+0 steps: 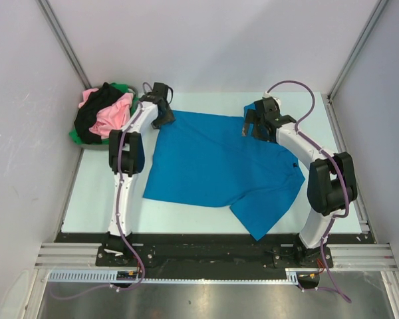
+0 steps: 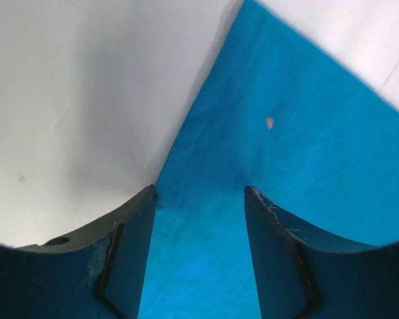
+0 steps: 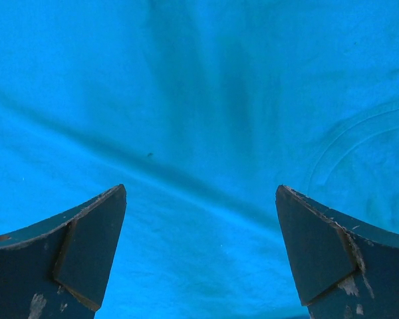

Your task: Fold and stack the t-shirts

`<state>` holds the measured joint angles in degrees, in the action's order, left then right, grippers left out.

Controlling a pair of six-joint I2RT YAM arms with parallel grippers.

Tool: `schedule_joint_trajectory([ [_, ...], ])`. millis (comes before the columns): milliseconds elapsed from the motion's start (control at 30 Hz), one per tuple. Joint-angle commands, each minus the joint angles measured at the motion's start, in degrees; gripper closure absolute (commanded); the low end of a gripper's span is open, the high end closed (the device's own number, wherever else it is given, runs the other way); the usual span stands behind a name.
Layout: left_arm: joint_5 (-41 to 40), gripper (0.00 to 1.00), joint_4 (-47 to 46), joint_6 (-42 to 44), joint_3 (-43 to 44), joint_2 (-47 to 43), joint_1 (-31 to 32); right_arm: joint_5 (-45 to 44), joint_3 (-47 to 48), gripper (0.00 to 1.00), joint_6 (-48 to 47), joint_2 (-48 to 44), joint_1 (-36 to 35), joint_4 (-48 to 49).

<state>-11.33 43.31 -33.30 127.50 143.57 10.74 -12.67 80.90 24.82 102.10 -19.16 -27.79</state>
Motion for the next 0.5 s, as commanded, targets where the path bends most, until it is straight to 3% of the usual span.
schedule_joint_trajectory([
  [0, 1.22, 0.42, 4.67, 2.27, 8.62, 4.43, -0.46, -1.48, -0.13, 0.0, -0.39, -1.12, -0.09, 1.16],
  [67, 1.4, 0.43, 5.73, 2.45, 8.9, 5.58, -0.63, -1.57, -0.31, 0.0, -0.38, -1.03, -0.09, 1.33],
  [267, 2.28, 0.61, 6.7, 2.98, 8.47, 6.9, -0.99, -1.57, -0.92, 0.0, -0.03, -0.77, -0.18, 1.07],
  [367, 2.11, 0.78, 6.79, 3.24, 8.2, 6.81, -1.16, -1.75, -1.1, 0.0, 0.05, -0.85, -0.35, 0.99],
  [467, 1.84, 0.87, 6.88, 3.07, 7.41, 6.46, -1.51, -1.83, -1.19, 0.0, 0.05, -0.85, -0.35, 0.9],
])
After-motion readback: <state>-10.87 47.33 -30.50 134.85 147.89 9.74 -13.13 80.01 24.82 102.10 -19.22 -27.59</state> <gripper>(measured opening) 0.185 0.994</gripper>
